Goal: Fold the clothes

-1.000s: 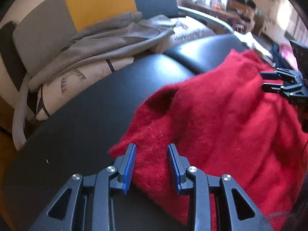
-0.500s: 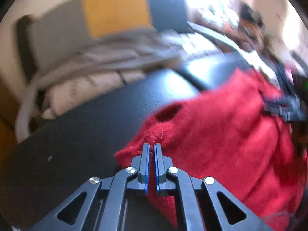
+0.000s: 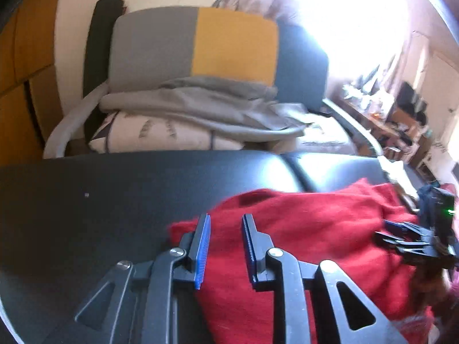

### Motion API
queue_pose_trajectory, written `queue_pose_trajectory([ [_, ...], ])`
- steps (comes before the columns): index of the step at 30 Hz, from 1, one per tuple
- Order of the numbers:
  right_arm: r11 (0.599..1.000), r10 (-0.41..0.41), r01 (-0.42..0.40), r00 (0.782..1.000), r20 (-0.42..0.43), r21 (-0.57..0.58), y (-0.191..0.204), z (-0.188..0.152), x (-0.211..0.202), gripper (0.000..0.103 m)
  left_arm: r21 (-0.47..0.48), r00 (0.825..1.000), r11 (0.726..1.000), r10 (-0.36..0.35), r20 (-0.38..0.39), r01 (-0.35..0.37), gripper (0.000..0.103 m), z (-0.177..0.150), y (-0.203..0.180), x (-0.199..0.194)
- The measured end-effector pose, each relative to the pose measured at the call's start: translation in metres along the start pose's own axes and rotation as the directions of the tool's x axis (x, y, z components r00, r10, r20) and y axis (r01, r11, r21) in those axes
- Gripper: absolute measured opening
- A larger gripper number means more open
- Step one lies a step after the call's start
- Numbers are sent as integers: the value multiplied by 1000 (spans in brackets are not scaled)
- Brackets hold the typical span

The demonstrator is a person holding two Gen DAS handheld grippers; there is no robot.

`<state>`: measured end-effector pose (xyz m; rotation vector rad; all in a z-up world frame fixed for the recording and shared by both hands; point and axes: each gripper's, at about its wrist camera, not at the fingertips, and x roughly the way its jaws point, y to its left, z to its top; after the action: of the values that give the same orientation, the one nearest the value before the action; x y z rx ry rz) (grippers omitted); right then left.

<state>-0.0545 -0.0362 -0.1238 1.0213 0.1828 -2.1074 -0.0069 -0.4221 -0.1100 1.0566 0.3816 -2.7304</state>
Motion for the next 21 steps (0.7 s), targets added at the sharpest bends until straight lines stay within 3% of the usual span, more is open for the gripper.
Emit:
queue_pose_trajectory([
  [6,994,-83,82,996,-15,-66,8,7,-10,67,148,998,989,-7,-60,16,22,-36,-53,-4],
  [10,995,-66,64,997,27,71,-28,15,-29,66,203,995,979,25,-96,-5,22,-59,-66,-3],
  [13,997,-83,83,996,-21,10,-44,27,-25,66,189,990,982,33,-137,-7,22,-70,-60,6],
  [17,985,-128,107,980,-151,-138,-53,42,5,65,173,993,985,28,-117,-8,22,-74,-57,-1],
  [18,981,-124,90,971,-206,-170,-54,43,14,59,171,994,985,28,-106,-9,22,-75,-57,-4],
  [21,968,-127,64,959,-253,-243,-46,45,18,17,180,998,984,8,-68,4,24,-74,-60,-14],
])
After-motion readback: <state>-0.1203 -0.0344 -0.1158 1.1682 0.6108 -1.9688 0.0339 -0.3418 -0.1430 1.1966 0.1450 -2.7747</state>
